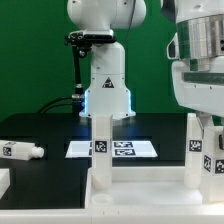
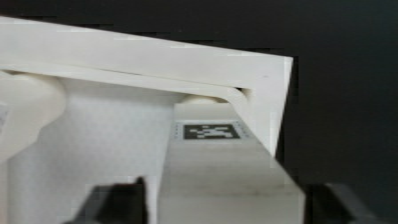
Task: Assemble desk
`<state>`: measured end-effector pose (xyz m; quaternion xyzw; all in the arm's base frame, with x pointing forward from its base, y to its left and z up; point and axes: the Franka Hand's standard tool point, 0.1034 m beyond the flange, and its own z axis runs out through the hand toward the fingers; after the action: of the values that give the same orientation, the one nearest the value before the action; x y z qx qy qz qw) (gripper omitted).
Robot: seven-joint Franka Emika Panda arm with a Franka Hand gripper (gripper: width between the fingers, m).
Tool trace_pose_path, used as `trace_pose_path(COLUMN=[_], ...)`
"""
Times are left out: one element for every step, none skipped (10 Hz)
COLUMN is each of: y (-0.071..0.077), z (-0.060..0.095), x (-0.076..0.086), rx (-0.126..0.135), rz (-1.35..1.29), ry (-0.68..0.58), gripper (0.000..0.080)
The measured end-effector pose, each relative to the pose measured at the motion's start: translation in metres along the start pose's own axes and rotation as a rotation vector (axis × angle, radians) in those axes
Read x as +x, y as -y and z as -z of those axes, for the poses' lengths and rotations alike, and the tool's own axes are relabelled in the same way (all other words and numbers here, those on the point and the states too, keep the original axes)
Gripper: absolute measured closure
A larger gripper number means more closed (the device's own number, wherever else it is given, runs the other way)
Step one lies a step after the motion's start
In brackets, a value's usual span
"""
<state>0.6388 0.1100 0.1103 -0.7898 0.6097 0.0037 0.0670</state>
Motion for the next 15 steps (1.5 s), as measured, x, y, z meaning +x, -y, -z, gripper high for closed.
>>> trace_pose_path(y=[-0.0007, 0.0000, -0.0005, -0.0010, -0.0013, -0.0014, -0.0015, -0.0013, 0.0032, 0.0056, 0.0053, 0.0052, 0.0051, 0.0049, 0.0044], z=[0.0013, 0.0040, 0.0054, 0.0048, 0.0045, 0.0045, 0.0043, 0.0044, 0.0047, 0.0035, 0.0031, 0.0030, 0.0027, 0.0022, 0.0018], x=[0.0023, 0.0046, 0.0008, -0.0044, -0.0026, -0.0013, -0.0009, -0.0001, -0.0004, -0.0012, -0.0006, -0.0001, -0.0001, -0.0001, 0.0022], rx=[-0.005, -0.001, -0.006, -0.006, -0.007, -0.006, -0.006, -0.008, -0.010, 0.000, 0.001, 0.001, 0.002, 0.004, 0.003], rz=[0.165, 0.340, 0.516, 0.597, 0.646, 0.706, 0.747, 0.852, 1.117, 1.290, 1.242, 1.241, 1.206, 1.124, 1.044], ry=[0.001, 0.004, 0.016, 0.021, 0.020, 0.020, 0.020, 0.013, -0.034, -0.058, -0.059, -0.059, -0.058, -0.057, -0.059], gripper=[0.0287, 0.0191, 0.0163, 0.0163, 0.0152, 0.0151, 0.0151, 0.0151, 0.0151, 0.0151, 0.0151, 0.0252, 0.0252, 0.0434, 0.0512])
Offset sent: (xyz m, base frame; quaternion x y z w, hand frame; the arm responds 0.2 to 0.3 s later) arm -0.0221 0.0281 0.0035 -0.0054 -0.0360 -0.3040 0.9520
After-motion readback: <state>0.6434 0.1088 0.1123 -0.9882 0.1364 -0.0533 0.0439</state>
